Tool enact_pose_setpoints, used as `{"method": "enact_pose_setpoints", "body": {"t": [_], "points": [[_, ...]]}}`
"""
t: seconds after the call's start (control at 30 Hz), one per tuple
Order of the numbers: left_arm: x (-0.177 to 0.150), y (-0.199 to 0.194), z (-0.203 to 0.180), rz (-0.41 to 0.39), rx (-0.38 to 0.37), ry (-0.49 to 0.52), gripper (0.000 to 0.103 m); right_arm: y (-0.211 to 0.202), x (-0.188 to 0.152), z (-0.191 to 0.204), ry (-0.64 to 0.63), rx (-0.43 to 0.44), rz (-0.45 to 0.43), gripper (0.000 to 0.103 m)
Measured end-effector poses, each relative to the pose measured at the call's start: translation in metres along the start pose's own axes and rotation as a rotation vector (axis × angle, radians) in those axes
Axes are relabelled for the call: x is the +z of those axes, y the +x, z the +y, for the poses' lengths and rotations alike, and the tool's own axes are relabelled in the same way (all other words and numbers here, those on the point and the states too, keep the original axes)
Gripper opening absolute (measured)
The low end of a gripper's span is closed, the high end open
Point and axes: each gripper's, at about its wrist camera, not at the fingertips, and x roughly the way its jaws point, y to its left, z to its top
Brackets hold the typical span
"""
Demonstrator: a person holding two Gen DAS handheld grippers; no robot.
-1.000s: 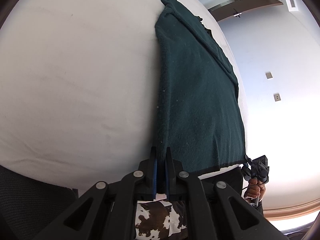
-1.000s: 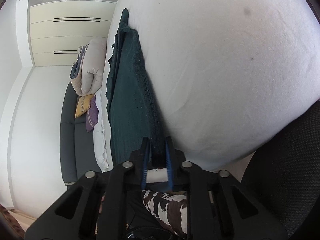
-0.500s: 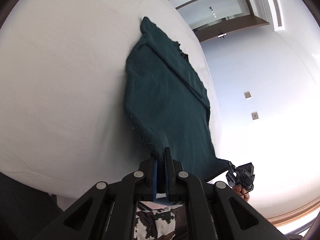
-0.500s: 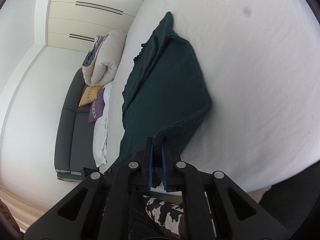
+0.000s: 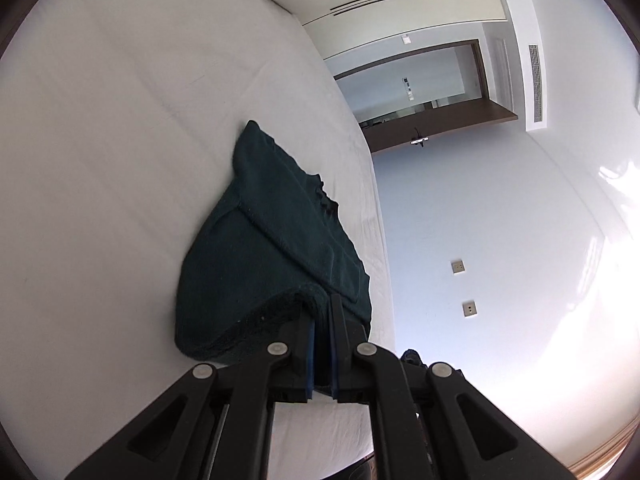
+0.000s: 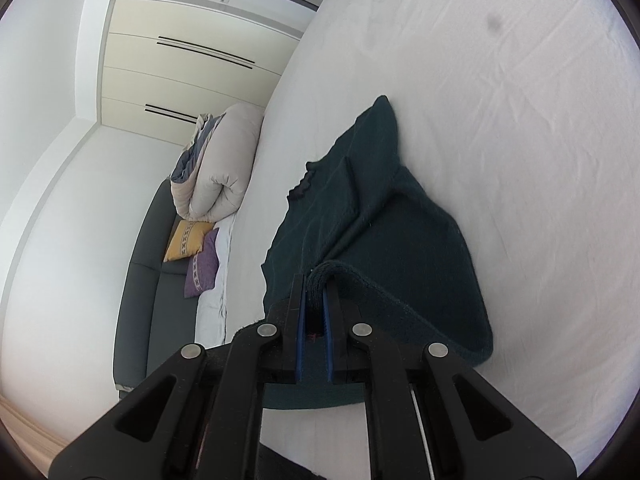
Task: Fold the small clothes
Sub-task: 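Lift the hem with both grippers and fold it toward the collar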
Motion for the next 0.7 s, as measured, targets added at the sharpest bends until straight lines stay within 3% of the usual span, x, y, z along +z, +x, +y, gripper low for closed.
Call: {"method": "enact_pose_setpoints", "body": {"t": [0.37, 0.7], "points": [[0.085, 0.077, -0.021, -0.014, 0.033, 0.04, 0.005, 0.07, 0.093, 0.002, -0.017, -0.089, -0.063, 0.006], [0.15, 0.14, -0.004, -0.021, 0.087, 0.004, 0.005, 0.146, 0.163, 0.002, -0.029, -0.177, -0.093, 0.007]]}}
